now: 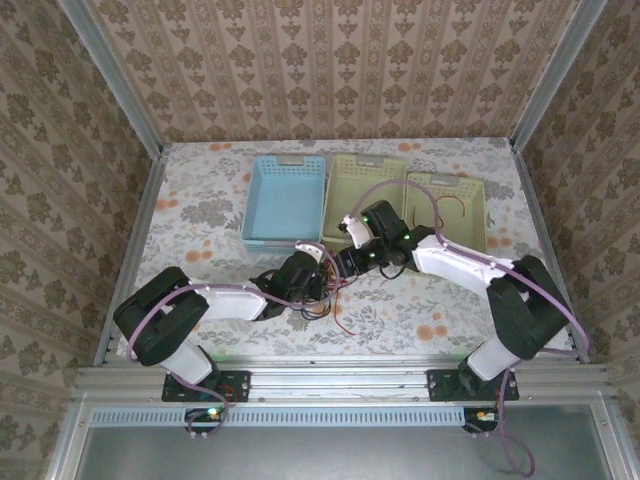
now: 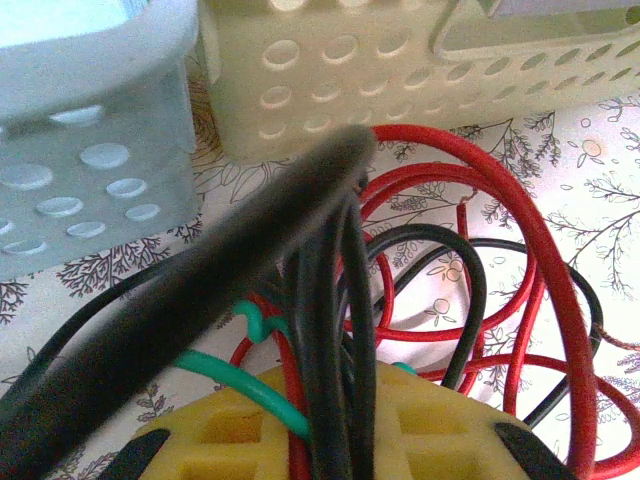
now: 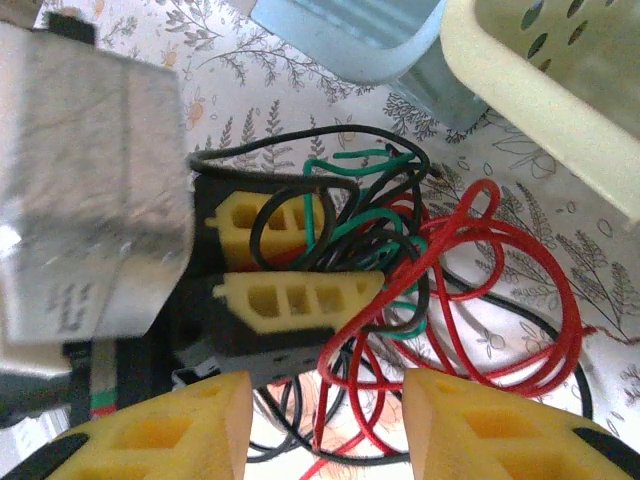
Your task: Untangle the cables
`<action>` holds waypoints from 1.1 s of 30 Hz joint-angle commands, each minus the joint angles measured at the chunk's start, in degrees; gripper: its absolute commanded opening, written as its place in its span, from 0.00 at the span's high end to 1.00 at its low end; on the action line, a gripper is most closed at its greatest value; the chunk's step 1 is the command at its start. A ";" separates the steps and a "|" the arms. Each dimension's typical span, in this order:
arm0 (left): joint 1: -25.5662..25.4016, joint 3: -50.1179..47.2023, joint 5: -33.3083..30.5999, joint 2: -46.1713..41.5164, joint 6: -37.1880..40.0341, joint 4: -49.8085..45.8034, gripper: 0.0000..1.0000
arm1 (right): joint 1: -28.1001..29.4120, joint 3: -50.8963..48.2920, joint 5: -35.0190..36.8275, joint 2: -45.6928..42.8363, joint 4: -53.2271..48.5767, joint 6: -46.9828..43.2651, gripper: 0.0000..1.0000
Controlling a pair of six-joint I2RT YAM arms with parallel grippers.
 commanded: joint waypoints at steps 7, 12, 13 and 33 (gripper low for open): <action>-0.03 -1.87 4.77 1.80 1.65 -4.23 1.00 | 0.32 1.00 -4.13 4.60 7.23 5.73 0.59; -0.05 -1.27 5.45 2.42 1.99 -4.47 1.00 | 0.32 0.86 -3.02 6.21 8.34 7.13 0.73; -0.11 -1.18 5.37 2.50 1.96 -4.56 1.00 | 0.32 0.69 -2.60 6.27 8.64 7.49 0.80; -0.36 -0.57 4.45 7.14 1.50 -5.26 0.84 | -8.78 -5.07 30.20 -33.25 3.93 8.56 1.00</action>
